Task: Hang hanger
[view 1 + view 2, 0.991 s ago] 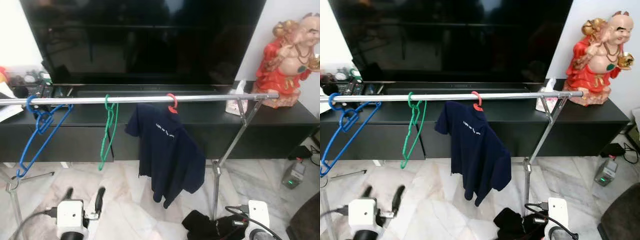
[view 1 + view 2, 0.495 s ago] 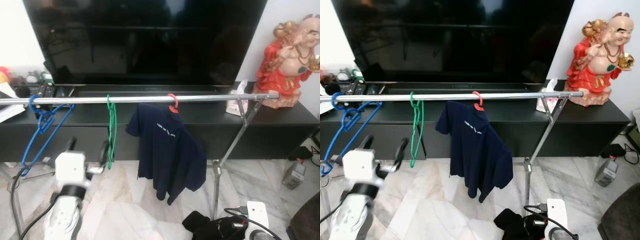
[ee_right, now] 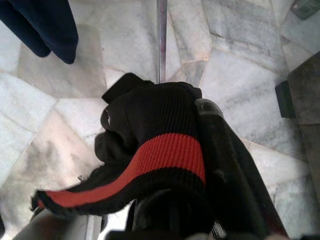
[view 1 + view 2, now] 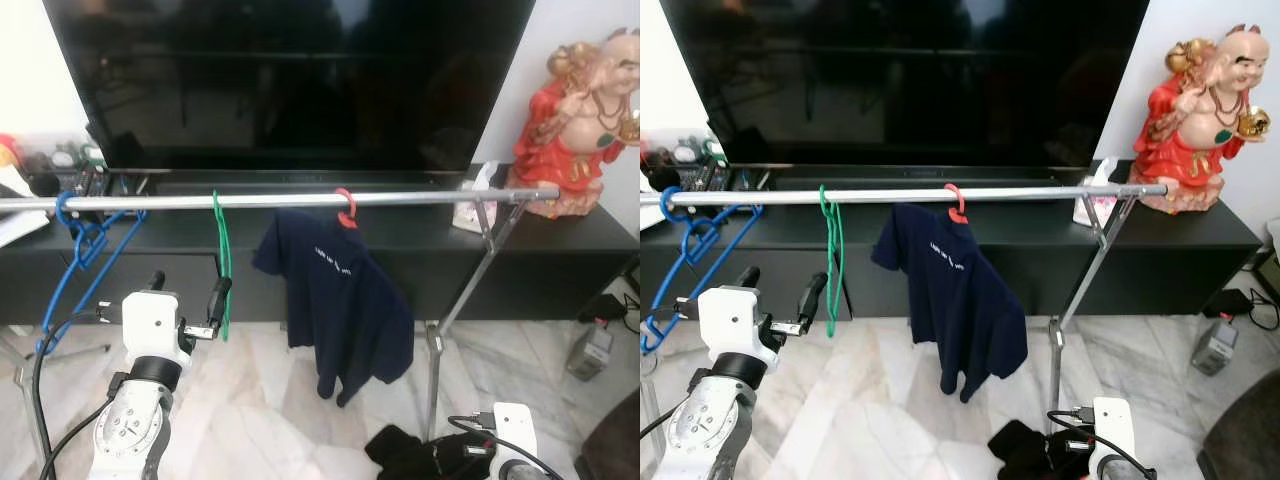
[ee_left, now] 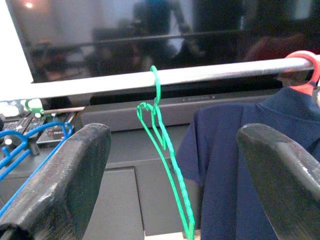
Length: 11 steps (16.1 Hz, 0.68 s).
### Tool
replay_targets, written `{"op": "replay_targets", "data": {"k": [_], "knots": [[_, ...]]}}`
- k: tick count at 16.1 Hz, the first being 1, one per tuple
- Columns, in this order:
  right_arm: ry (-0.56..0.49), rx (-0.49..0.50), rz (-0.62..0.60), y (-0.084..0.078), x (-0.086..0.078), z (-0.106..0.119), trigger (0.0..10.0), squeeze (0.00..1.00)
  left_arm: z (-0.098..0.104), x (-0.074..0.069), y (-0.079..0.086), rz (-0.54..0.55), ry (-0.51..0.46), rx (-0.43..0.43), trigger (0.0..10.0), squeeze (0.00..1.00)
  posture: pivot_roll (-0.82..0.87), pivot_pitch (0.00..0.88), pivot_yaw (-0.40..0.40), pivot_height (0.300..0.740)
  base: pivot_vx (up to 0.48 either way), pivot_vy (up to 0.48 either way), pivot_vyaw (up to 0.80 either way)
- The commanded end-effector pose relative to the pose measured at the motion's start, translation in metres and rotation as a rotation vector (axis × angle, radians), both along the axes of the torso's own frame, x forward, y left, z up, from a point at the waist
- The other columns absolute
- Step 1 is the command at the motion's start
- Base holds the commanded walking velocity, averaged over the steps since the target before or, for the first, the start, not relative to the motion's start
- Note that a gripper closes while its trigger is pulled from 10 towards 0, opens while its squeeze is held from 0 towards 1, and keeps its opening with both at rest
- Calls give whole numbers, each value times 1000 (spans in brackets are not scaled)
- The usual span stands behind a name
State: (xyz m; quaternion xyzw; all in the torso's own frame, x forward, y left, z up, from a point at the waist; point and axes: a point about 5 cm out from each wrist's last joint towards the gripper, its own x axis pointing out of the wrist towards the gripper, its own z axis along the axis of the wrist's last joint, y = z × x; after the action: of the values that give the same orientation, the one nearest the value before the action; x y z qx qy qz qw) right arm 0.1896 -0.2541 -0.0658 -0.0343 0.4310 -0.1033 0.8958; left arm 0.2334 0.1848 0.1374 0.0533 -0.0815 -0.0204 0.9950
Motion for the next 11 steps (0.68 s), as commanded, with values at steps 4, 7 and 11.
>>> {"op": "replay_targets", "data": {"k": [4,7,11], "knots": [[-16,3,3,-1,7,4,10000,0,4,5,-2,-10,24,-23,10000,0,33,0,-60,716,302,0,0],[-18,5,-1,-1,7,4,10000,0,8,6,-5,-18,21,-31,10000,0,35,0,-61,716,317,0,0],[-17,3,-1,-1,7,4,10000,0,8,6,-5,-24,35,-28,10000,0,32,0,-61,716,326,0,0]]}}
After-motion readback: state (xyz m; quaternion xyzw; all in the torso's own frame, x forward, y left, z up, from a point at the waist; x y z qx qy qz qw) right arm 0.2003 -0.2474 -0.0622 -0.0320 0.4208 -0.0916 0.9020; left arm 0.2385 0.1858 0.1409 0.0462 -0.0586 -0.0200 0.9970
